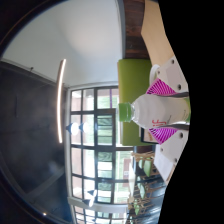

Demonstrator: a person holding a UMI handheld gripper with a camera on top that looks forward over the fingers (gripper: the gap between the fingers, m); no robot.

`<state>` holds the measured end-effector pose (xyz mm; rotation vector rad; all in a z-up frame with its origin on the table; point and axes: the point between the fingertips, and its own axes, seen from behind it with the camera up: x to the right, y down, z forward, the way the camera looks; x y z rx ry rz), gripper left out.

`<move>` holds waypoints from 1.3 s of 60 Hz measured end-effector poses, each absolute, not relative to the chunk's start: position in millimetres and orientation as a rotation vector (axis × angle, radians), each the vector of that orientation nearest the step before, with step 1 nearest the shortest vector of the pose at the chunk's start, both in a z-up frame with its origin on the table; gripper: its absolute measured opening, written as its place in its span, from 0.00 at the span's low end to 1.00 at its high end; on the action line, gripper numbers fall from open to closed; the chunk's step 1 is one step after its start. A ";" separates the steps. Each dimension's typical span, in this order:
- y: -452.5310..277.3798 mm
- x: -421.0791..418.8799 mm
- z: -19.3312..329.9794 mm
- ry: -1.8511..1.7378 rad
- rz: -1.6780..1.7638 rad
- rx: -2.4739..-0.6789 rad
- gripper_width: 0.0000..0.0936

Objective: Pour water

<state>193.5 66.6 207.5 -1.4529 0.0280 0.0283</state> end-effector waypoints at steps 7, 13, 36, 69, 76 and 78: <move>79.7 214.1 145.6 0.055 0.006 -1.570 0.39; 105.7 243.9 105.8 0.072 -0.012 -1.645 0.39; 87.3 222.1 99.8 0.052 -0.030 -1.618 0.43; -64.3 219.8 120.9 0.086 -0.133 -1.707 0.89; -131.5 204.5 129.7 0.118 -0.117 -1.693 0.89; -149.7 199.5 131.5 0.128 -0.106 -1.687 0.89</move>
